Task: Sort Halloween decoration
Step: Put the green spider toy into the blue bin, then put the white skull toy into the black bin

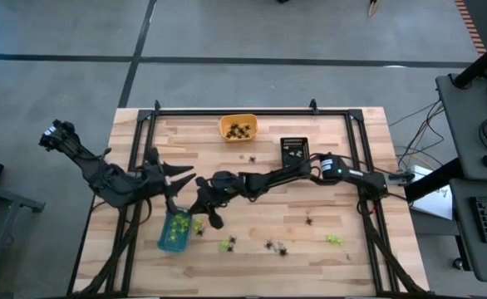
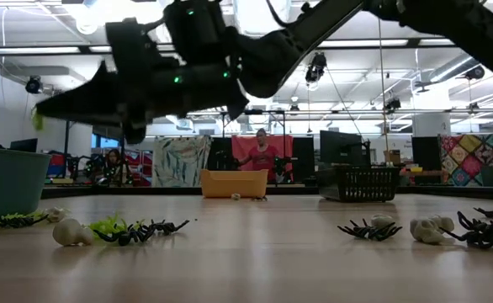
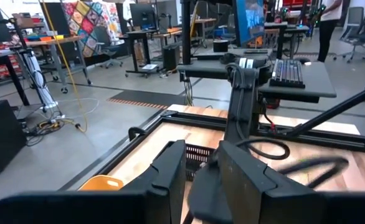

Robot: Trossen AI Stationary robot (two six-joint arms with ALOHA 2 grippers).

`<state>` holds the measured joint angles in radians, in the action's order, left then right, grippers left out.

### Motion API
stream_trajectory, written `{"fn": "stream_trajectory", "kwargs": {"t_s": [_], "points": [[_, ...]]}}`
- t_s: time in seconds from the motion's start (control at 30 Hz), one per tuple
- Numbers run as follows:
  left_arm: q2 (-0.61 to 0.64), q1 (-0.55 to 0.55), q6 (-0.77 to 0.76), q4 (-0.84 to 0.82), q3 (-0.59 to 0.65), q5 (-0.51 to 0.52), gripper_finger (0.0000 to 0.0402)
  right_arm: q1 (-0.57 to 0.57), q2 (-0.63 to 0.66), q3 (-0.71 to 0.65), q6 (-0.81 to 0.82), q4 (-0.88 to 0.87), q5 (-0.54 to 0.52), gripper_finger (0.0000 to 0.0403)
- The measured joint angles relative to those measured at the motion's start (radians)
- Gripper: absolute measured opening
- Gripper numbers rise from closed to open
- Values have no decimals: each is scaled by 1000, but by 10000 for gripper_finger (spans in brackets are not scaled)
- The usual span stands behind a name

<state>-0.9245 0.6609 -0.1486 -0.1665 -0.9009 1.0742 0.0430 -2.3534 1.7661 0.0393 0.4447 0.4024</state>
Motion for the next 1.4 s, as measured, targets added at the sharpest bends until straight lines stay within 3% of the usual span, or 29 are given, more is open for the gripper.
{"fn": "stream_trajectory", "kwargs": {"t_s": [0.57,1.07,1.3,1.4], "points": [[-37,0,-29,0,0,0,80,21,-7,62,-92,-162,18,53],[-93,-5,-82,-8,0,1,80,27,268,45,-274,-871,16,54],[-168,-21,-155,-7,0,-2,80,42,409,-109,-271,-867,9,54],[-197,-39,-190,-8,0,-41,80,57,480,-196,-250,-827,-69,54]]}}
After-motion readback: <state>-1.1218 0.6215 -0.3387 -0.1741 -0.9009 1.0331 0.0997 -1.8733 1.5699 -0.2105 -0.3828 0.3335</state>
